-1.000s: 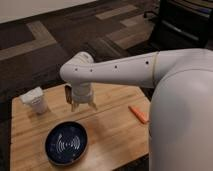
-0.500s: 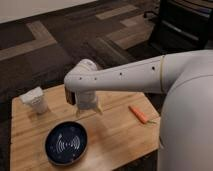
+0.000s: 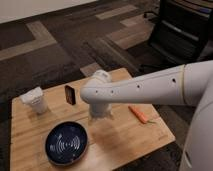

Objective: Push the ceramic bowl across the table

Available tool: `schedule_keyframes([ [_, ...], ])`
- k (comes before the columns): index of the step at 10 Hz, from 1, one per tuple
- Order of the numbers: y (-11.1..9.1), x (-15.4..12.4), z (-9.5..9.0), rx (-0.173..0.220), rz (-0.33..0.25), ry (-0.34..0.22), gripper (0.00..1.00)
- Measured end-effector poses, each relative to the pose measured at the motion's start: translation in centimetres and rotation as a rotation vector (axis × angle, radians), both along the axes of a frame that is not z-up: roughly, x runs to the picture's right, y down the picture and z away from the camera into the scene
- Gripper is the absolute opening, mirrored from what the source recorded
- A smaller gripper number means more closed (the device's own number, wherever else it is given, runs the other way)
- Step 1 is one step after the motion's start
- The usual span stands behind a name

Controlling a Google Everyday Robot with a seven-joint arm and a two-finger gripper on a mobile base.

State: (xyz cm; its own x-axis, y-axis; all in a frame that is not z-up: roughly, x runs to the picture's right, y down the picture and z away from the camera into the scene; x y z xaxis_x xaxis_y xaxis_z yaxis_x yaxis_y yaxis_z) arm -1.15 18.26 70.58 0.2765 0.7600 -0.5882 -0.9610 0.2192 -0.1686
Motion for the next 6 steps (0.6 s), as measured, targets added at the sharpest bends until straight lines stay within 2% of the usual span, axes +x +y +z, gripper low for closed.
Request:
schedule_keyframes([
  [3, 2.3, -0.3, 0.3, -0.019, -0.027, -0.053, 0.65],
  [6, 3.2, -0.4, 0.9, -0.03, -0.039, -0.057, 0.65],
])
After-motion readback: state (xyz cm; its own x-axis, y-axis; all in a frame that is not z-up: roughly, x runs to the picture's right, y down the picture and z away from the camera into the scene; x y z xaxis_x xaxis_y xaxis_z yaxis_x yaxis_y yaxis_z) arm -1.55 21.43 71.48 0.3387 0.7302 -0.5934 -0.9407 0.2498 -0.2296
